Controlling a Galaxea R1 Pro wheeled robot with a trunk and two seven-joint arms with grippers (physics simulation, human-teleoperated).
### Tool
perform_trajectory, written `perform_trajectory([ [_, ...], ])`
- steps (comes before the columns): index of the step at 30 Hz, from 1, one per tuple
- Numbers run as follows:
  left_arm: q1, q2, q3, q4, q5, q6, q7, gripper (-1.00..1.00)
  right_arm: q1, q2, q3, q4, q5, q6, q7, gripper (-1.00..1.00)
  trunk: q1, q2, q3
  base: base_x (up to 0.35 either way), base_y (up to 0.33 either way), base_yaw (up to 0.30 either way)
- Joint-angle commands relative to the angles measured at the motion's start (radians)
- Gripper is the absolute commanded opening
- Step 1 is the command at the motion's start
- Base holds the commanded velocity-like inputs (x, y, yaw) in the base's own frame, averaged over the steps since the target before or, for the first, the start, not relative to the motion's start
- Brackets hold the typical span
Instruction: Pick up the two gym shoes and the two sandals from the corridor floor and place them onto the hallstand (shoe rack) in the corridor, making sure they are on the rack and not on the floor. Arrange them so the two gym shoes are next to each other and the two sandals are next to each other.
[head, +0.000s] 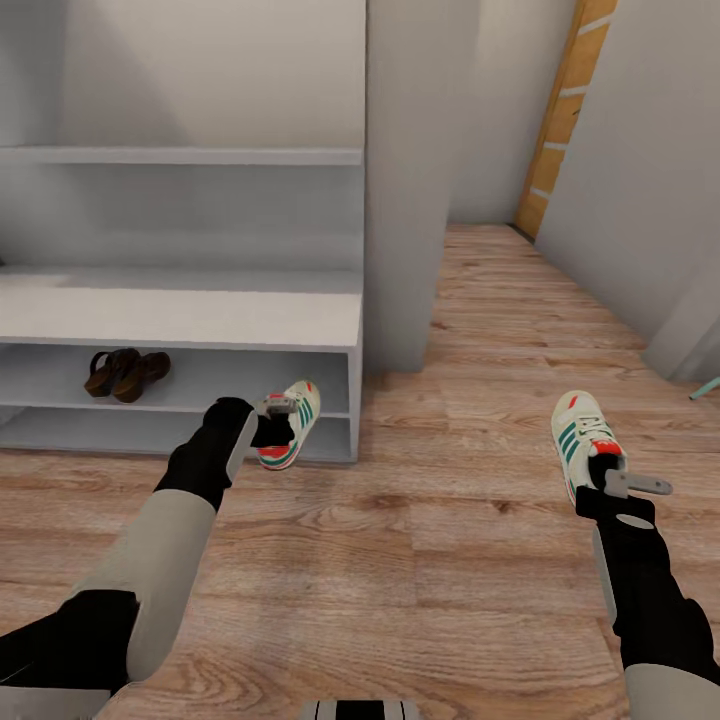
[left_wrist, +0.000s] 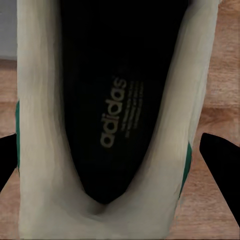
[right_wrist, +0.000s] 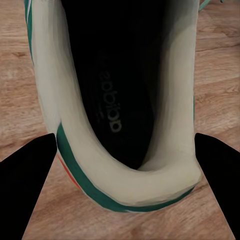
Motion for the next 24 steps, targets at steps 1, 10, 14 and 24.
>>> perform_trajectory([
  [1,-0.003,0.0,0.001,0.012,0.0,0.0,0.001,-1.0,0.0,0.0,0.0,0.0,0.0,0.0,0.0,-1.0,0.0,0.0,0.0,0.0,0.0,0.0],
  [10,-0.009,0.0,0.001,0.06,0.001,-0.061,0.001,-1.0,0.0,0.0,0.0,0.0,0.0,0.0,0.0,-1.0,0.0,0.0,0.0,0.0,0.0,0.0],
  [14,-0.009,0.0,0.001,0.096,0.001,-0.137,0.001,-1.0,0.0,0.0,0.0,0.0,0.0,-0.001,0.0,-1.0,0.0,0.0,0.0,0.0,0.0,0.0],
  [24,-0.011,-0.001,0.001,0.174,0.004,-0.263,0.001,-1.0,0.0,0.0,0.0,-0.001,0.0,0.0,0.0,-1.0,0.0,0.0,0.0,0.0,0.0,0.0],
])
